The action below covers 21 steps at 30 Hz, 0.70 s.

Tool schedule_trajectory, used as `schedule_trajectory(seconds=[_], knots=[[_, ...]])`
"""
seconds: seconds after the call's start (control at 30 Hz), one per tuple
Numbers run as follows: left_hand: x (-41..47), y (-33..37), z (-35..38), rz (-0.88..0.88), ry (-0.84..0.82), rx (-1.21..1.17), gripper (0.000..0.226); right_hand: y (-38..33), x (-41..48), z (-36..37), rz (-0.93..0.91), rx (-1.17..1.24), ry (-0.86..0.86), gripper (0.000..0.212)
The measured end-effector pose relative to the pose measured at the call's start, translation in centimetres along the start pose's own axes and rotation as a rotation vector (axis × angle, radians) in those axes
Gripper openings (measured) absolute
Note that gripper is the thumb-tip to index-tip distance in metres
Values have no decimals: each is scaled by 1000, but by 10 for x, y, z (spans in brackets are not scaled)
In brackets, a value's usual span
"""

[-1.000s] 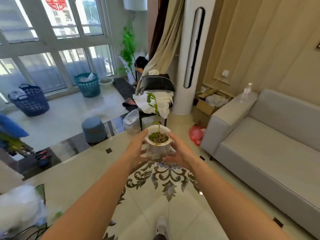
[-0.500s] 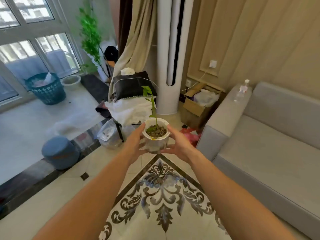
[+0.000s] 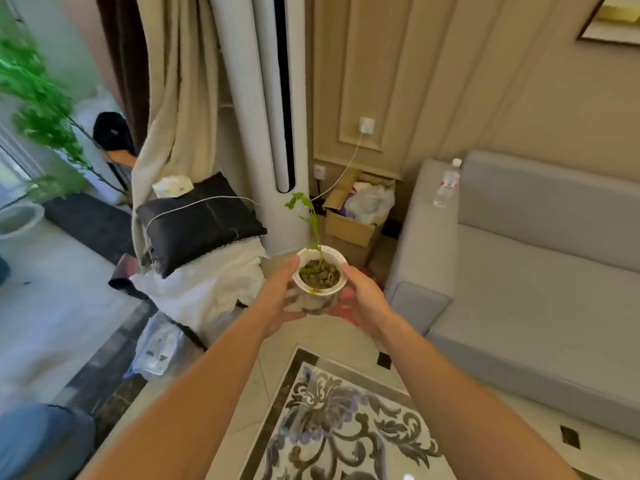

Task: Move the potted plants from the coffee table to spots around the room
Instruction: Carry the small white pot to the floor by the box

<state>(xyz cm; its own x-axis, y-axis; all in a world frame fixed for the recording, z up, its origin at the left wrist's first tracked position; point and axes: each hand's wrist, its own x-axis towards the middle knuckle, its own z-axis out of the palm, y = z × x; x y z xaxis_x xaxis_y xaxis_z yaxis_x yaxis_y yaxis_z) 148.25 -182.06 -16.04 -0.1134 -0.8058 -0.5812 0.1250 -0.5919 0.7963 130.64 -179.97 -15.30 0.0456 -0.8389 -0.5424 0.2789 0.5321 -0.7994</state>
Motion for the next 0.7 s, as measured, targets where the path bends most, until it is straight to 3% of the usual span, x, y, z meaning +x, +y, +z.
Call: schedule_trajectory(seconds=[0.4,0.5,0.7], knots=[[277,63,86,-58,-68,40,41,-80,251,-86,-16,18,144,36],[356,55,98,-50,-29,17,33,-76,328,-108,-20,-17,151,36],[524,-8,93,-69,-15,16,43,-17,494,-147,21,-29,207,28]])
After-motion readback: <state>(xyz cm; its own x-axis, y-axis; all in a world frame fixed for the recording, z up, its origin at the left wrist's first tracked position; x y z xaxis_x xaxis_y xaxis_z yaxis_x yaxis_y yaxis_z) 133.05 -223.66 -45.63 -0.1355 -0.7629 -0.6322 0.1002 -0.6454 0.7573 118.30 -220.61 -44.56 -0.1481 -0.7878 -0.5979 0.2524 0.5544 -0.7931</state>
